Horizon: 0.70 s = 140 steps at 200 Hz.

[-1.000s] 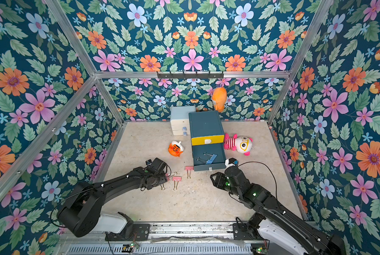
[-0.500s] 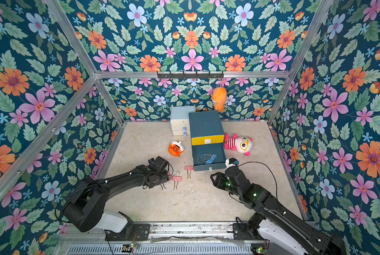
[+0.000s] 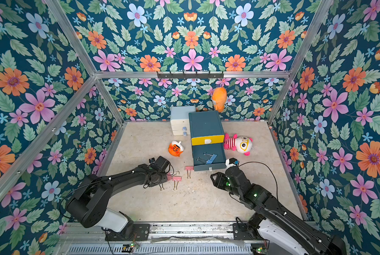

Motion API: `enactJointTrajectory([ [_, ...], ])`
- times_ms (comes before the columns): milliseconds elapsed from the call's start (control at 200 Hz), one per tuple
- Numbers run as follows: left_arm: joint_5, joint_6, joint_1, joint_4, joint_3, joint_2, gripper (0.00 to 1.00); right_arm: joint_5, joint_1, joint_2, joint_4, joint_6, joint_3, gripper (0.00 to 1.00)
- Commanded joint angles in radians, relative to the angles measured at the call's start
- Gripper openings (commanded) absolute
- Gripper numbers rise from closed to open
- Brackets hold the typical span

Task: Put the binder clips in the drawer according to color
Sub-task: Pick up the binder clip at the center of the board, then place the binder clip in the drawer.

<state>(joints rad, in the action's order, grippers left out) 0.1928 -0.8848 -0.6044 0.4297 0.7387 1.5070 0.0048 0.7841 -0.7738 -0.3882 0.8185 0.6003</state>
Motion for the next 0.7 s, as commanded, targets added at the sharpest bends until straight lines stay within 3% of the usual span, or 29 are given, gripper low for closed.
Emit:
enactJointTrajectory([
  [0,0.006,0.004,0.0,0.029,-0.001,-0.031,0.45,0.003,0.001,0.002,0.004,-0.009,0.01,0.53],
  [205,-0.018,0.004,-0.022,0.108,0.075,-0.169,0.41,-0.039,0.001,0.021,0.012,-0.049,0.021,0.53],
  [320,-0.025,0.005,-0.118,0.1,0.212,-0.198,0.41,-0.043,0.0,0.04,0.012,-0.056,0.014,0.53],
  [490,-0.028,0.02,-0.271,0.02,0.503,-0.05,0.4,-0.037,0.001,0.068,0.001,-0.045,-0.003,0.5],
  [695,-0.053,0.073,-0.336,-0.024,0.813,0.22,0.4,-0.027,0.0,0.091,-0.028,-0.032,-0.004,0.49],
])
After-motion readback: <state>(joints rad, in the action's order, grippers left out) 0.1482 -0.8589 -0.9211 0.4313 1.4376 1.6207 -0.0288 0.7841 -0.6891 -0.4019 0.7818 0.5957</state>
